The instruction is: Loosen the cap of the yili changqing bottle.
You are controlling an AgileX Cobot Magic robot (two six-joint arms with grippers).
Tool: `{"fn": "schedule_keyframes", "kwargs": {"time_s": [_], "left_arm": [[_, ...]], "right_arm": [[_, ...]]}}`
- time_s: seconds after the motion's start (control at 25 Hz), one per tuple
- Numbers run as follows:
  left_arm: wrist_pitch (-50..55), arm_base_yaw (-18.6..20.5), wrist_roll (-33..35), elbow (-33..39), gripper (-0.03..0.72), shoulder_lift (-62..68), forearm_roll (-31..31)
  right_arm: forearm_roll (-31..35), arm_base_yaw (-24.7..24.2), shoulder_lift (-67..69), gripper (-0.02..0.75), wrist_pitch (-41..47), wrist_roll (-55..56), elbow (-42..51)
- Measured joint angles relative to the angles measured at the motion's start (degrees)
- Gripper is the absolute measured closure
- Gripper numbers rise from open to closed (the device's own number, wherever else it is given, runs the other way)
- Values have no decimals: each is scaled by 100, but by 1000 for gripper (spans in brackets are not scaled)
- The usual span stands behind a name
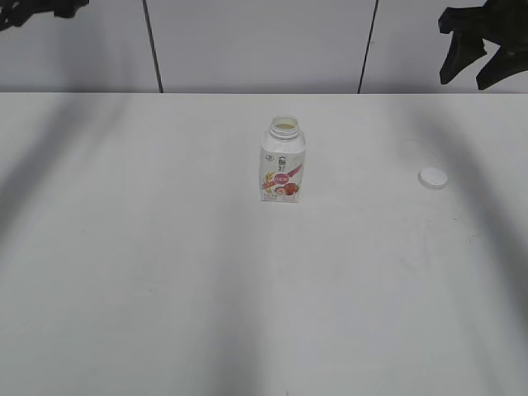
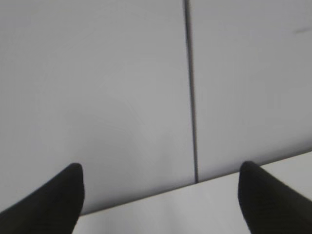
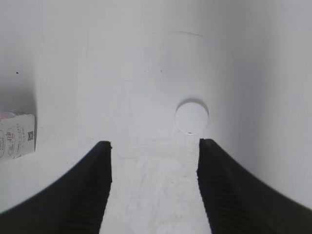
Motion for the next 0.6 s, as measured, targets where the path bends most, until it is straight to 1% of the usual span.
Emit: {"fn": "schedule_keyframes", "kwargs": {"time_s": [0.08,0.28,0.44,0.52,0.6], "left_arm": [[221,22,45,259,102,0,0],[273,15,61,884,102,0,0],[222,15,61,1073,102,0,-159],[-29,15,61,1084,102,-6,-388],[-511,15,61,1090,102,-60,-610]], "right_arm": [[0,0,0,288,19,0,0],[0,0,0,288,93,0,0],[0,0,0,288,274,0,0],[0,0,0,288,413,0,0],[-21,0,0,288,579,0,0]]}}
